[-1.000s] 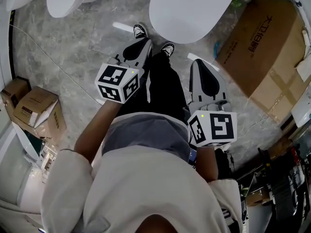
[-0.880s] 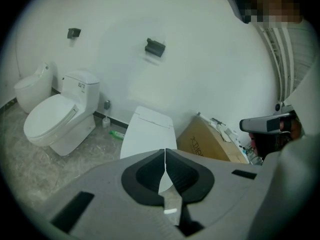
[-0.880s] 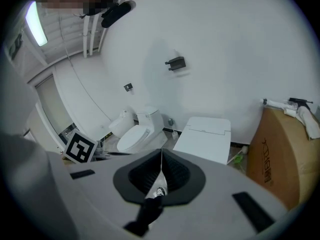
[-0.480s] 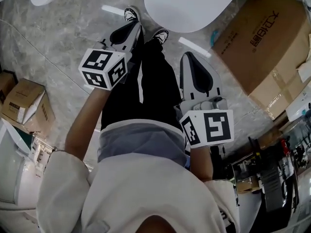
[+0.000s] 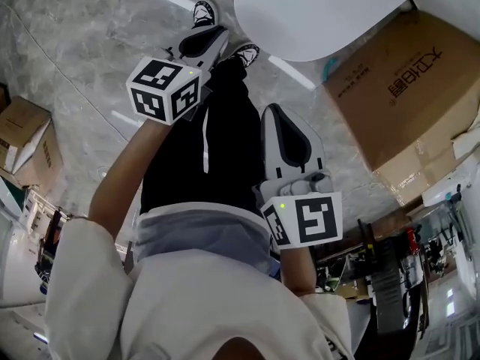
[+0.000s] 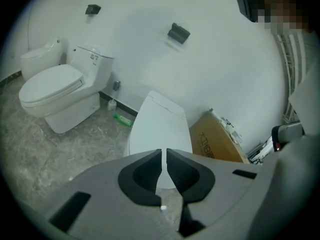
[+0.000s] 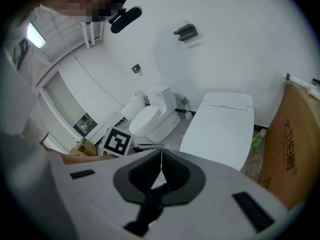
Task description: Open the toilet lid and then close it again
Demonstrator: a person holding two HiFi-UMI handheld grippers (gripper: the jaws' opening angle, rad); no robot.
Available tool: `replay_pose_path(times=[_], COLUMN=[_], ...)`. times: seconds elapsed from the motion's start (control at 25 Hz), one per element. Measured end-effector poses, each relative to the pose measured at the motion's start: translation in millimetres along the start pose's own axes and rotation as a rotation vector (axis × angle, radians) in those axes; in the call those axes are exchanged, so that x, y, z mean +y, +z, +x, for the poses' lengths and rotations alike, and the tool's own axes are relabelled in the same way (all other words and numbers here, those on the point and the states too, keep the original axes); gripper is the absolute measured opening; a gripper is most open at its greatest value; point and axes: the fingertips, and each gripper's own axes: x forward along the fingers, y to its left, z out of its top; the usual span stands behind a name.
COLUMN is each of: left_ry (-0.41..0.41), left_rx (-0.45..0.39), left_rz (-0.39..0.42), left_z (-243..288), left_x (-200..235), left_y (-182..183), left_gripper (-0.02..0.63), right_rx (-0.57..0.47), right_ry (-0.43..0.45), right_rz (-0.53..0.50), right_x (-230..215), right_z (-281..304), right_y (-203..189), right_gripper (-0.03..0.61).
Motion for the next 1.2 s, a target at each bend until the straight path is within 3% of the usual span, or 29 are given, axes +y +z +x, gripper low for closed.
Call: replay_pose_path(times=[0.36,0.64,1.04,1.2], left_ry=[-0.014,-0.076,-0.13,-0.149], left_rx=[0.033,0.066,0.128,0.146], left_rz=[-0.07,-0.187,-0.236,-0.218], left_z=[34,74,130,145], left_x=[45,72,99,104], left_y=[-24,-41,-61,-68], left_gripper=[0.017,0.125,0.187,0.207], right_rx=[-0.003,0.004,0.02,0.028], right_ry=[-0.052,-0.084,-0.106,-0.107], right_rz=[0.031,0.07,0.11,0.126], right_x=[-16,-23,-33,-35], right_z=[19,25,35,39], right_y=[2,-1,-6,-6], right_gripper=[0.011,0.011,0.011,0.011])
